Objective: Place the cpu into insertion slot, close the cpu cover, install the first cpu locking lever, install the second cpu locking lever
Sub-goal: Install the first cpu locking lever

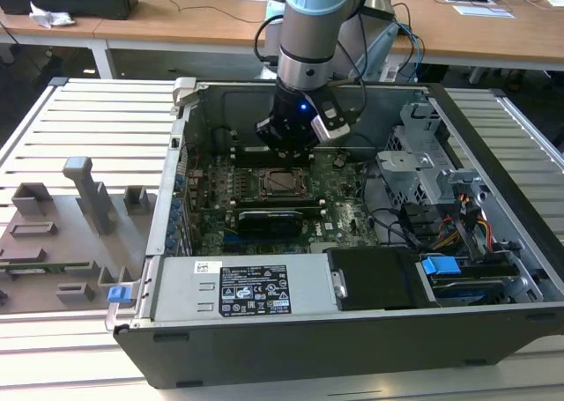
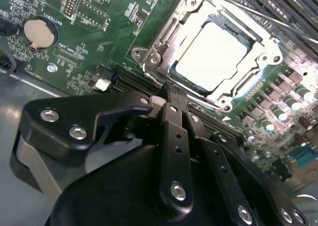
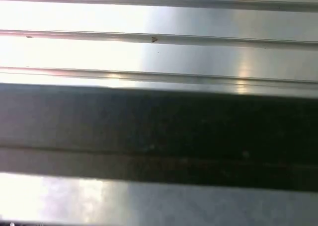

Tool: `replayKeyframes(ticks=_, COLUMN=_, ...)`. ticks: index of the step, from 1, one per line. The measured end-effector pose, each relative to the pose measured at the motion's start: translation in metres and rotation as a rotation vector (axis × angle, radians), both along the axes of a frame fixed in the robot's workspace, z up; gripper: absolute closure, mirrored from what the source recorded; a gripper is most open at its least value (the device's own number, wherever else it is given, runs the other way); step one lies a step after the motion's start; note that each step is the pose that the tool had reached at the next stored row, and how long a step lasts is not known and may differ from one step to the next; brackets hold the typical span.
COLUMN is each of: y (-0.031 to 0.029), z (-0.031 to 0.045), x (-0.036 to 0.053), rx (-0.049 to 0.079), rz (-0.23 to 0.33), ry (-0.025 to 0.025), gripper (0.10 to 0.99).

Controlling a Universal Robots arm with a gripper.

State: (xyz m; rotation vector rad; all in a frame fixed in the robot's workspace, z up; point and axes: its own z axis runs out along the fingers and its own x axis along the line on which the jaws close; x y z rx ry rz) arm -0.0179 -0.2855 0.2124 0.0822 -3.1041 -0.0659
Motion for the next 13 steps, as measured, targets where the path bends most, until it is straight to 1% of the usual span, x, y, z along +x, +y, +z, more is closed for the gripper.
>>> replayKeyframes(ticks=2, y=-0.0033, z=0.0005, x=-0.0002, rx=-0.003, rz=0.0, ry=0.0, gripper=0.98)
replayKeyframes(ticks=5, y=-0.0136, z=0.0005, x=-0.0005, rx=-0.009, rz=0.0, ry=0.0, gripper=0.98)
replayKeyframes(ticks=8, y=-0.0306, z=0.0005, x=-0.0006, rx=-0.013, rz=0.0, ry=0.0001, gripper=0.98)
replayKeyframes(ticks=10, y=-0.0376, z=0.0005, x=-0.0007, rx=-0.014, rz=0.0, ry=0.0, gripper=0.98)
replayKeyframes(ticks=11, y=-0.0399, z=0.0005, x=-0.0006, rx=-0.014, rz=0.0, ry=0.0, gripper=0.98)
replayKeyframes(ticks=13, y=-0.0407, z=0.0012, x=-0.0007, rx=-0.014, rz=0.0, ry=0.0002, gripper=0.98)
